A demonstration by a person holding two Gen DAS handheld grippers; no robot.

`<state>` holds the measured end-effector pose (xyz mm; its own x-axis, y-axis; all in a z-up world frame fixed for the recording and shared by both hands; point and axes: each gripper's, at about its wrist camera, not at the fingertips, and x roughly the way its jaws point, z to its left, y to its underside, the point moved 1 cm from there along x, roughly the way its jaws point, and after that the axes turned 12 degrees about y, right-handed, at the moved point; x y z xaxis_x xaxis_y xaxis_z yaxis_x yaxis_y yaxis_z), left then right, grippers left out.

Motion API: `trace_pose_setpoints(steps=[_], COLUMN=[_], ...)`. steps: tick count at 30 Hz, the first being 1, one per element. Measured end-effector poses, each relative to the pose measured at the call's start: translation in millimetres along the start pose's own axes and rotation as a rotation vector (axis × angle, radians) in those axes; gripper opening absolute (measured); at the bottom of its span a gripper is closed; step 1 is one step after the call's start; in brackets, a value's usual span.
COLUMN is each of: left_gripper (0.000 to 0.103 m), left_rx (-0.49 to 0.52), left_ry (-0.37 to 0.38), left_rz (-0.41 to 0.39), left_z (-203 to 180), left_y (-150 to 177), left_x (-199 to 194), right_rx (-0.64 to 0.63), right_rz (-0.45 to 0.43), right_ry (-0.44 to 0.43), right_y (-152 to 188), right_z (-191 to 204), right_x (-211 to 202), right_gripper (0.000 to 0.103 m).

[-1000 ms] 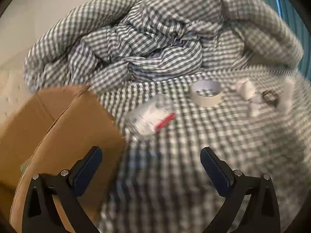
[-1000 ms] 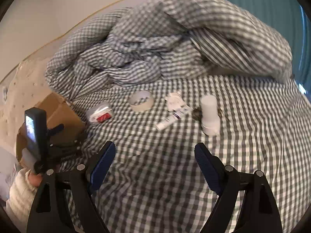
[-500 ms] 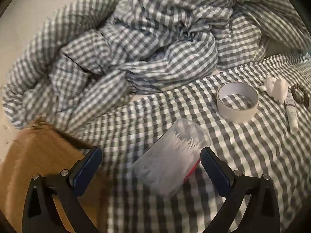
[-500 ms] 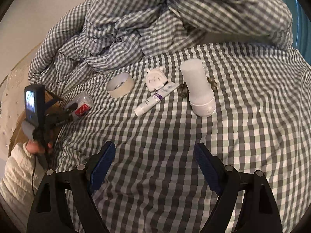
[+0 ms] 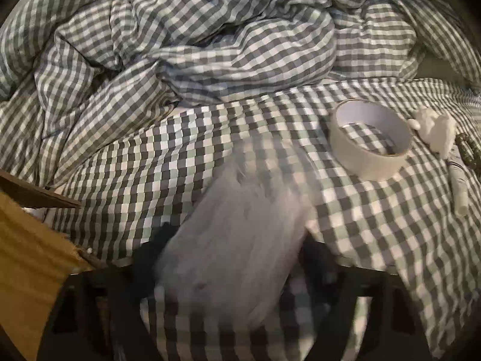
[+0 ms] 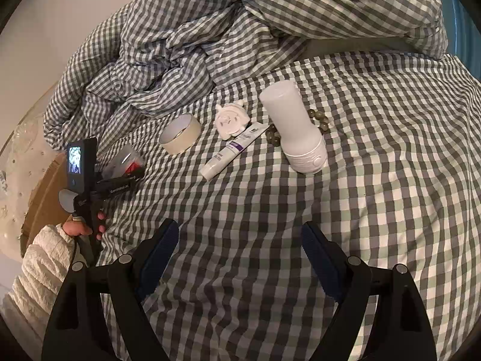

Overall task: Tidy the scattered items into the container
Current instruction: 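Grasp the clear dental floss tub with the left gripper, then lift the floss tub with the left gripper while the right gripper grasps the white cylinder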

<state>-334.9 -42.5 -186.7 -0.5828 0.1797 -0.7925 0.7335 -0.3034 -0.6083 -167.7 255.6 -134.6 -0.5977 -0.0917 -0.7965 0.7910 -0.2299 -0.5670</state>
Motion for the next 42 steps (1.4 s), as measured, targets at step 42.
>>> trace_pose_setpoints(steps=[42], left_gripper=[0.064], left_rx=[-0.166], left_ry=[0.116], left_rz=[-0.127], left_z=[-60], left_y=[42], left_x=[-170], right_rx=[-0.104], right_rz=[-0.103], right_ry=[0.309], right_y=[-74], right_z=[-11], right_x=[56], right_gripper=[0.043])
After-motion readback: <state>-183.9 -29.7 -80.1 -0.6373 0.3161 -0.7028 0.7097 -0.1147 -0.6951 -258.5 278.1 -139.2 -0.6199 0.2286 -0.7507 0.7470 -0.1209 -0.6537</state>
